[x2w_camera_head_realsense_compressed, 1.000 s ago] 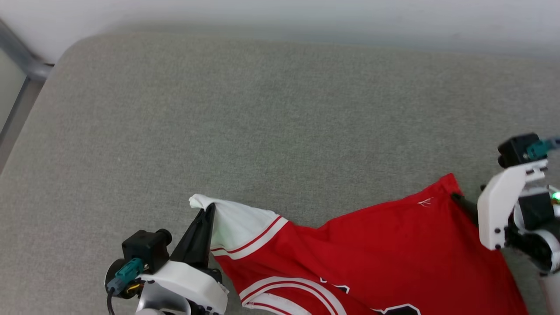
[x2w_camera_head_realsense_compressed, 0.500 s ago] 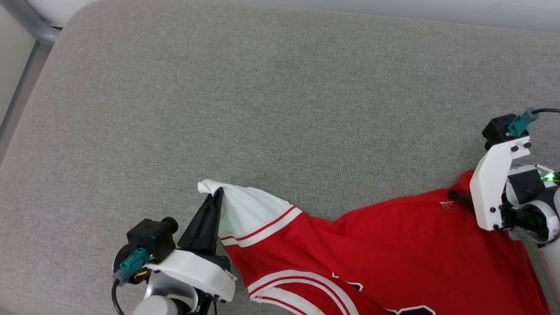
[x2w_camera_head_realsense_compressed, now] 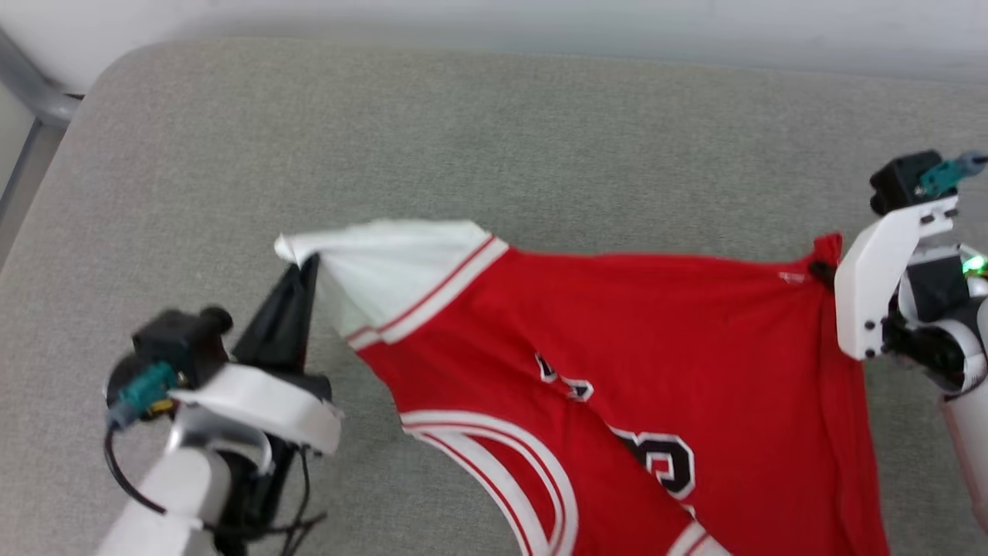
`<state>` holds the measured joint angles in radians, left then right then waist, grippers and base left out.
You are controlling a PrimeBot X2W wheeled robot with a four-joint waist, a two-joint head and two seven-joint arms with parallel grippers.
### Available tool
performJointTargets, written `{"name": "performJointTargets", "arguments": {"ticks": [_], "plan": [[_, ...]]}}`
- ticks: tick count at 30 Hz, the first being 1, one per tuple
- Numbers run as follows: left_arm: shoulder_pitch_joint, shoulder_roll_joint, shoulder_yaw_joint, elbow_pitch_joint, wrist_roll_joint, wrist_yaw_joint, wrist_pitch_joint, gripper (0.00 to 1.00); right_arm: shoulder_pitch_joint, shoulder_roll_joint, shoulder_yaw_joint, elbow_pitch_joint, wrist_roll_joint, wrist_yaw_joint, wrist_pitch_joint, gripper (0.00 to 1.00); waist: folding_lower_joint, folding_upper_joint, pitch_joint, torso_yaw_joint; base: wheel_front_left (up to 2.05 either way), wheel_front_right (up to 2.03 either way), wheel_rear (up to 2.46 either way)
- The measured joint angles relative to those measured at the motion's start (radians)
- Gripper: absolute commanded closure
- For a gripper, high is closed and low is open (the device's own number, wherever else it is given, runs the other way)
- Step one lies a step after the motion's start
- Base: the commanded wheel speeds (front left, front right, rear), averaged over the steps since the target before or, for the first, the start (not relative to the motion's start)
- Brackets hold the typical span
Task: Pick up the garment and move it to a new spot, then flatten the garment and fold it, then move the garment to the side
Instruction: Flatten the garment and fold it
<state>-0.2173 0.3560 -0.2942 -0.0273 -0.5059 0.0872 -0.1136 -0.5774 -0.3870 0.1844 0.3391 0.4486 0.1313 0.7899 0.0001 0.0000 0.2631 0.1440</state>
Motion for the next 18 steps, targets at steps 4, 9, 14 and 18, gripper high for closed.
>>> {"name": "performJointTargets", "arguments": {"ticks": [4, 9, 14, 18], "plan": [[-0.127, 0.028, 0.022, 0.017, -0.013, -0.024, 0.052, 1.00, -0.058, 0.027, -0.033, -0.006, -0.046, 0.000, -0.066, 1.00, 0.0000, 0.0000, -0.014, -0.029, 0.00, 0.00, 0.00], [-0.344, 0.054, 0.076, 0.095, -0.046, -0.052, 0.083, 1.00, -0.172, 0.055, -0.071, 0.002, -0.102, 0.000, -0.152, 1.00, 0.0000, 0.0000, -0.016, -0.064, 0.00, 0.00, 0.00], [-0.579, 0.059, 0.080, 0.199, -0.047, -0.082, 0.099, 1.00, -0.315, 0.061, -0.116, 0.026, -0.153, 0.000, -0.245, 1.00, 0.0000, 0.0000, 0.010, -0.085, 0.00, 0.00, 0.00], [-0.775, 0.058, 0.077, 0.319, -0.027, -0.107, 0.083, 1.00, -0.446, 0.065, -0.165, 0.059, -0.214, 0.000, -0.324, 1.00, 0.0000, 0.0000, 0.042, -0.093, 0.00, 0.00, 0.00]]}}
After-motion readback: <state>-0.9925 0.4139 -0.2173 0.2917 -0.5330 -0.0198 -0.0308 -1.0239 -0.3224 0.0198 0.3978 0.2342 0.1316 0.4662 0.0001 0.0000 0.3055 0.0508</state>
